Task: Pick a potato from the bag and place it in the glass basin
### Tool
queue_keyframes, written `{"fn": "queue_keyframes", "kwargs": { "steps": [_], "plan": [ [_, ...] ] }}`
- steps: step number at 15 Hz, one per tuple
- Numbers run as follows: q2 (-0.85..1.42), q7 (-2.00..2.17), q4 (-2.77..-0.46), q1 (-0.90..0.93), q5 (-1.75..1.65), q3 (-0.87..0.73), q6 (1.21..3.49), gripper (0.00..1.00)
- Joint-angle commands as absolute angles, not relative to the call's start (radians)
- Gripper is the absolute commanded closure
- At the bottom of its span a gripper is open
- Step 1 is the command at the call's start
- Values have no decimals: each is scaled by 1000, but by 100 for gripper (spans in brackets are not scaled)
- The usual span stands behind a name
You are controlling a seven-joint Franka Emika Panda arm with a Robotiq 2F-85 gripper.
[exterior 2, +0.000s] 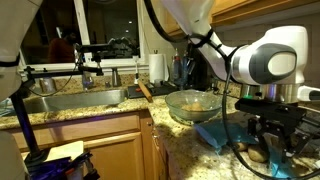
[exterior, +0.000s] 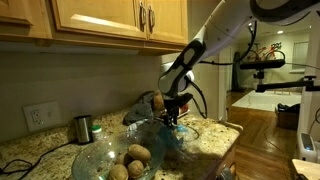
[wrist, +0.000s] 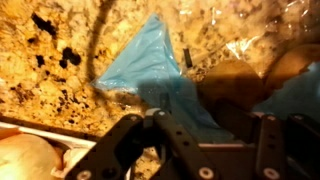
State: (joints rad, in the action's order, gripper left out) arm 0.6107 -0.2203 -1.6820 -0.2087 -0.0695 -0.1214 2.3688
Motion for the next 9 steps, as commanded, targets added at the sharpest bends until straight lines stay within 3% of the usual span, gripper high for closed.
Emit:
{"fn": "queue_keyframes", "kwargs": {
  "steps": [1,4,9],
  "plan": [
    [609,-215,-1677,-203,-81,-112,2350,18],
    [602,-216,-1684,-195,-86,-107,2351,1],
    [605,-218,-1686,-181,-90,-98,2346,0]
  ]
}}
